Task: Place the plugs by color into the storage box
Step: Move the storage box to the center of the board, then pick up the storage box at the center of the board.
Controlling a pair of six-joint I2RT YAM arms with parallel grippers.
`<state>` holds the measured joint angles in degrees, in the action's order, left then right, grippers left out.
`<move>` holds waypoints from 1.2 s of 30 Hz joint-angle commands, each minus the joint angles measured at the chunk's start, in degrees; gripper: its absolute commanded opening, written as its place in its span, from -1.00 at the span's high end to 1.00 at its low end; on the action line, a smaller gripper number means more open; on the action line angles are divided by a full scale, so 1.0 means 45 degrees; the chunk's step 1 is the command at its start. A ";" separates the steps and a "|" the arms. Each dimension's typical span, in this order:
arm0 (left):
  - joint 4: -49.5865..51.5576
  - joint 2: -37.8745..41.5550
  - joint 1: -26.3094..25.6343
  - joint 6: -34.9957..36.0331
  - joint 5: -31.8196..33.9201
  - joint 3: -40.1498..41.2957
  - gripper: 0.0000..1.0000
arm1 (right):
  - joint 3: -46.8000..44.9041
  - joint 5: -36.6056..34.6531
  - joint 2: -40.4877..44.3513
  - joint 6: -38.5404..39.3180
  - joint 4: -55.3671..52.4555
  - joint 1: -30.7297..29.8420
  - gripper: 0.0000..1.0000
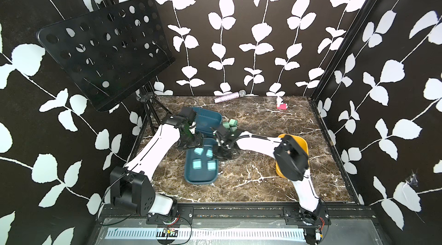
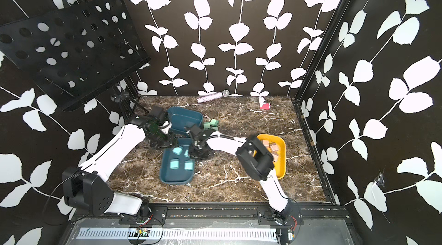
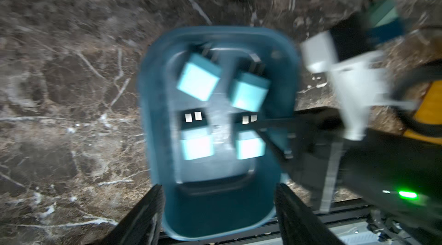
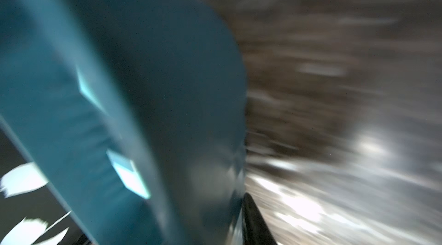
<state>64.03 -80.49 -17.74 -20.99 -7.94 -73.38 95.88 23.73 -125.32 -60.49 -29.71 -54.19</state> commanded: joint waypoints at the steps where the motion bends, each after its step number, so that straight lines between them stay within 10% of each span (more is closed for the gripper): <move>1: 0.0929 0.0672 0.0558 0.0389 0.0017 -0.0727 -0.49 | 0.1719 0.0906 -0.1082 -0.1027 0.0805 -0.0459 0.41; 13: 0.1376 0.0953 0.1206 0.0610 0.0218 -0.0683 -0.49 | 0.5918 0.2003 -0.3912 -0.2485 0.2511 -0.1105 -0.22; 27: -0.0857 -0.1191 0.1279 -0.1472 -0.1659 -0.1270 -0.55 | -0.2503 -0.0642 0.3527 -0.1685 0.1751 0.3169 -0.39; 36: -0.2983 -0.4557 0.1258 -0.3522 -0.3077 -0.2981 -0.55 | -0.4960 -0.1152 0.5508 -0.1818 0.1908 0.3539 -0.39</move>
<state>54.19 -99.66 -12.32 -33.06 -18.92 -83.96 76.01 20.10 -102.28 -68.34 -20.51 -37.23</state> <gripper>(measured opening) 0.776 0.693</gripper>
